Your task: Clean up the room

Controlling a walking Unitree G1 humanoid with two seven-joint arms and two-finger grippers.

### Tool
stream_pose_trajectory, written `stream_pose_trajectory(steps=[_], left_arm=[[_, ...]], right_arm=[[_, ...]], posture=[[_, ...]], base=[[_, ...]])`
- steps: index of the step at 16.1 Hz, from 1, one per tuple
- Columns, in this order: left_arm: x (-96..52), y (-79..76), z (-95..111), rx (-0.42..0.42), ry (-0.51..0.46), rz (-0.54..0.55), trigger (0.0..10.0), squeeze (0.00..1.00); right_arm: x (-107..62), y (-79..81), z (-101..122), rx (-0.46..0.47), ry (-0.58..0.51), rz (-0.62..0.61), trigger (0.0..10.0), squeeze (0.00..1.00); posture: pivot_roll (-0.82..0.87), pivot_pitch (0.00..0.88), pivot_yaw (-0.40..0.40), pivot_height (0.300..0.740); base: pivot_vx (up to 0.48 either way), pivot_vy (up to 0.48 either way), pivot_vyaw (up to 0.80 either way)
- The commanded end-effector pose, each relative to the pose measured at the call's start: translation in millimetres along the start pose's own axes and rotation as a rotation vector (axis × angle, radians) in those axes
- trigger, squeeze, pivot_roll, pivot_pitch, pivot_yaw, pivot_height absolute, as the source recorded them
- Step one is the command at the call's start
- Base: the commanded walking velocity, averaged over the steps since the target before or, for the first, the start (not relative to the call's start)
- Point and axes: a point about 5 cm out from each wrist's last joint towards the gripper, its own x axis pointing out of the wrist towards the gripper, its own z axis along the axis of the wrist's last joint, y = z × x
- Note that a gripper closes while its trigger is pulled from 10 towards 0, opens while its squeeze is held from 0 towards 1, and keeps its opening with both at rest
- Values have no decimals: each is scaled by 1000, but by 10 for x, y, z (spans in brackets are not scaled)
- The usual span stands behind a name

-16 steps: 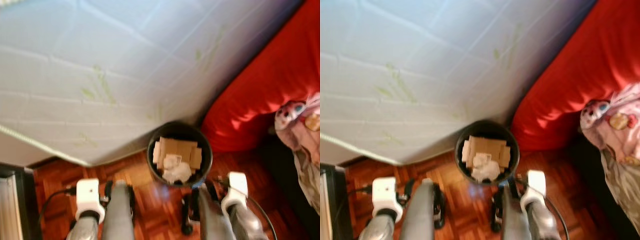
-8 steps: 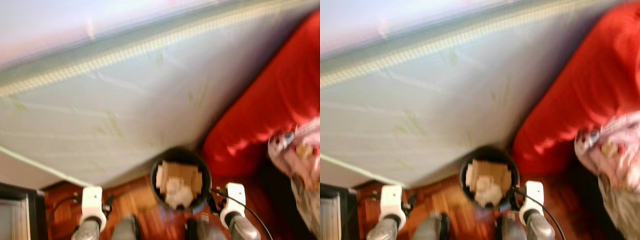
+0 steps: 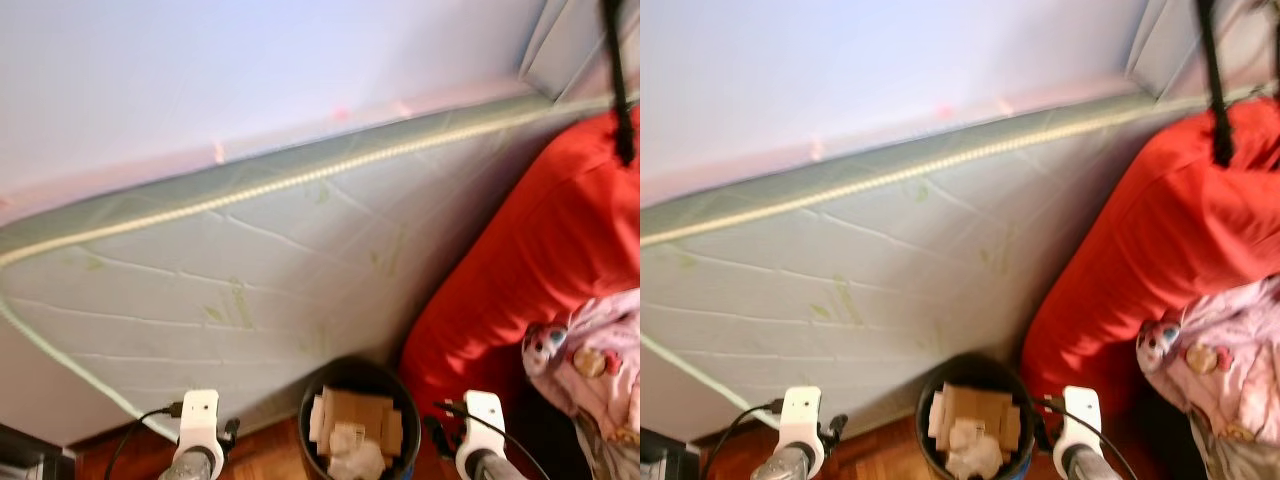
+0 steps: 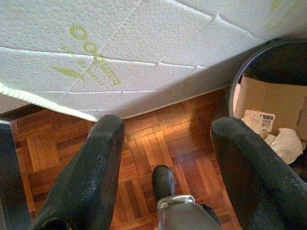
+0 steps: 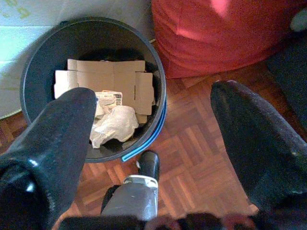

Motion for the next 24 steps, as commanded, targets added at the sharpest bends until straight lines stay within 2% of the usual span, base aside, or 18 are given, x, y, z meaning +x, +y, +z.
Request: stream_pose_trajectory(steps=[1, 4, 5, 6, 12, 15, 24], left_arm=[[-12, -4, -78, 3, 43, 0, 10000, 0], [4, 118, -48, -138, 46, 96, 10000, 0], [19, 120, -10, -112, 42, 76, 10000, 0], [16, 103, -31, -98, 54, 62, 10000, 0], [-125, 139, -418, -109, 183, 90, 10000, 0], [-162, 121, -493, -108, 194, 84, 10000, 0], [-227, 125, -605, -85, 198, 76, 10000, 0]], right_arm=[[-26, -28, -109, 1, 48, -10, 10000, 0], [-52, -88, -172, 11, 78, -33, 10000, 0], [-6, -6, -75, 13, 59, -19, 10000, 0], [2, 5, -60, 5, 64, -17, 10000, 0], [-14, -11, -122, -12, 101, -14, 10000, 0], [-29, -32, -160, -44, 119, -6, 10000, 0], [-101, -100, -336, -51, 155, -14, 10000, 0]], posture=[[-54, 0, -8, 740], [-74, 0, -4, 740], [-65, 0, -9, 740], [-64, 0, -8, 740], [-48, 26, -10, 740], [-40, 57, -19, 740], [-43, 100, -18, 740]], base=[[0, 0, 0], [0, 0, 0], [0, 0, 0], [0, 0, 0], [0, 0, 0], [0, 0, -704], [0, 0, -702]])
